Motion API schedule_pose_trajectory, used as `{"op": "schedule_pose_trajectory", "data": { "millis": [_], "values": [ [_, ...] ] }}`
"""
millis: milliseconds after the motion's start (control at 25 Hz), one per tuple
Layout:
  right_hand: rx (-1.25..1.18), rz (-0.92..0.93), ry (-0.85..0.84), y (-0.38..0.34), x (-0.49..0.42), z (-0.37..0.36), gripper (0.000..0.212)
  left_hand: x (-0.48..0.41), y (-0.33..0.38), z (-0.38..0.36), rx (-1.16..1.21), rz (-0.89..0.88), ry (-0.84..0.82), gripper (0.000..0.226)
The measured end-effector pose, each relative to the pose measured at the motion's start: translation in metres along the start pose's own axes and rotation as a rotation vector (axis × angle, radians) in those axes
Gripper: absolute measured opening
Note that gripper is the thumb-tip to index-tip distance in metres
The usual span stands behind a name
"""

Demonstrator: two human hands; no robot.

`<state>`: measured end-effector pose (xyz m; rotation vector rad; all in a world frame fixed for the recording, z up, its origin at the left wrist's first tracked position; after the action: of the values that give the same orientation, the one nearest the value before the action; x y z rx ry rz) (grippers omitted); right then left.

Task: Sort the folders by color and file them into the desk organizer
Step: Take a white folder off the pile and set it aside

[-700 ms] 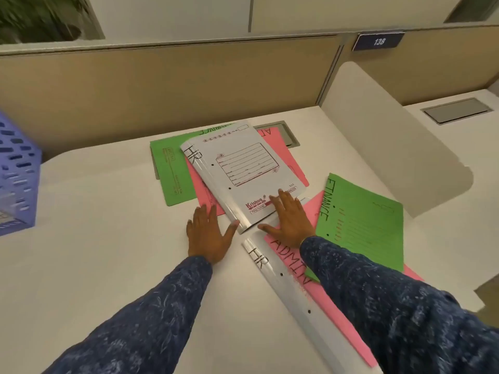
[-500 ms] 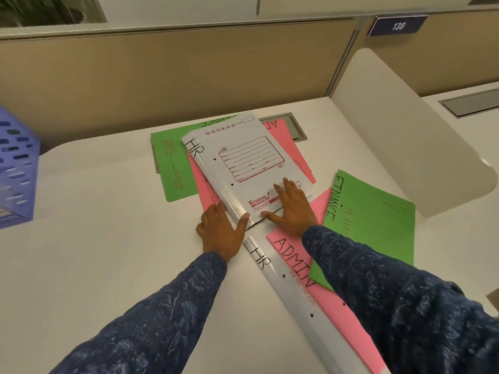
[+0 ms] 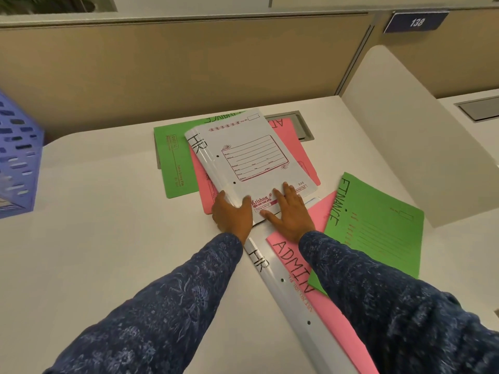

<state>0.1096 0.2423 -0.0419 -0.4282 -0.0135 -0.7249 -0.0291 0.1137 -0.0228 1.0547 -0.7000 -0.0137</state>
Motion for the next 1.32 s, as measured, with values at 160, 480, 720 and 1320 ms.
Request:
{"op": "schedule_pose_trajectory", "data": {
  "millis": [160,480,720,1320],
  "values": [
    [-0.078,-0.011,0.001,0.002,0.001,0.008,0.078,-0.015,0.017,-0.007,0.175,0.051,-0.167,0.056],
    [-0.134,0.016,0.111,-0.012,0.002,0.045,0.080,-0.015,0.045,0.016,0.225,-0.136,-0.247,0.042],
    [-0.183,-0.042,0.214,-0.018,0.019,0.064,0.089,-0.012,0.033,0.082,0.255,-0.123,-0.266,0.048],
    [-1.016,-0.163,-0.098,-0.102,0.100,-0.013,0.038,0.044,-0.096,0.221,0.091,-0.094,-0.152,0.044]
  ]
}}
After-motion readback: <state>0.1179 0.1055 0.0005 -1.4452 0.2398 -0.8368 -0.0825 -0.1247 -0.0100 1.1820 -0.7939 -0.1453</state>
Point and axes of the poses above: each hand's wrist, its own x-axis away from the middle knuckle, its own z-axis out of the back of the hand, y = z × x, the point moved 9 cm from there along -x, towards the middle knuckle, and after that the axes turned 7 degrees about z, right-handed, at the moved point
